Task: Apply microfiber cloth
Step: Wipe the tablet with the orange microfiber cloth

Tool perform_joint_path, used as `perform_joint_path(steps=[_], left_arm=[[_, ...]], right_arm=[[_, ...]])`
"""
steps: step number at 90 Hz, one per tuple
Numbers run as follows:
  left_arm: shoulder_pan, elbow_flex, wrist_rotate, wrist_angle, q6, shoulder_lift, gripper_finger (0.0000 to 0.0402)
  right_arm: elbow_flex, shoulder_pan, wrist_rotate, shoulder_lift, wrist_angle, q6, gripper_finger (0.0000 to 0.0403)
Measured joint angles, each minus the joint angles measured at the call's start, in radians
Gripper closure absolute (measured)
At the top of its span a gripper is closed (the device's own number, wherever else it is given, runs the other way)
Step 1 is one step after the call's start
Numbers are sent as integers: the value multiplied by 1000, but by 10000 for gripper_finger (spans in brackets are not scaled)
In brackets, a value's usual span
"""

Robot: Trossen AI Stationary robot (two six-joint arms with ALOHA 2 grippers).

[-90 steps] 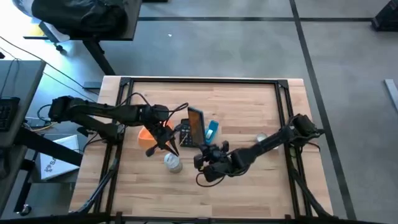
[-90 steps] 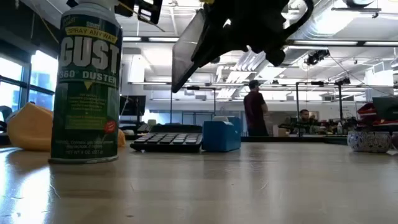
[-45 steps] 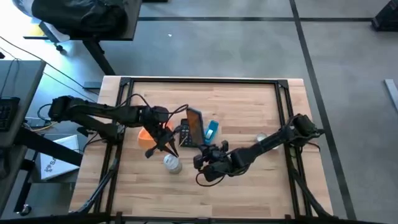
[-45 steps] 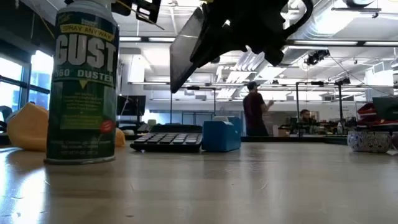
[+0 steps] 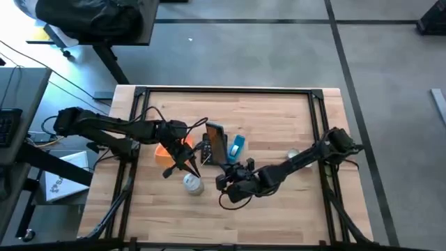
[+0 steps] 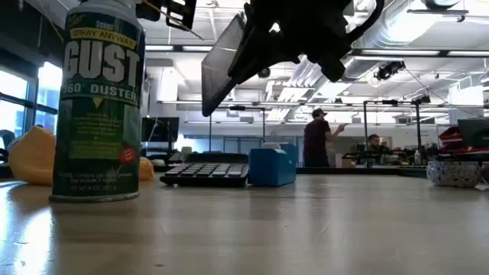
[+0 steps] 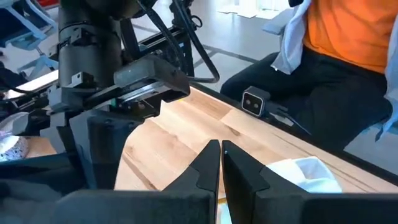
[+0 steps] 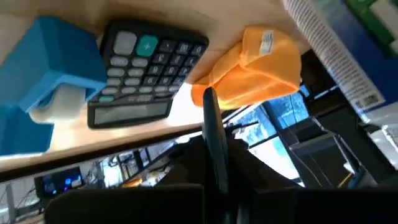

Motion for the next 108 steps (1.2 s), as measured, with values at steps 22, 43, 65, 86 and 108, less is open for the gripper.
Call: perform_joint_path(steps=[22, 43, 65, 86, 108], left_arm=[[0, -1, -2, -3, 0, 2, 402], [0, -2, -3, -5, 0, 3, 402], [0, -2, -6, -7, -17, 3, 402], [7, -4, -3, 8, -17, -2, 402], [10, -4, -10, 10, -37, -9, 402]], right_arm=[[0, -20, 132, 0, 20, -7, 402], [17, -13, 172, -2, 18, -1, 402], [-20, 61, -93, -2, -84, 173, 402], [-26, 103, -190, -2, -76, 262, 402], [-26, 145, 103, -1, -35, 255, 402]])
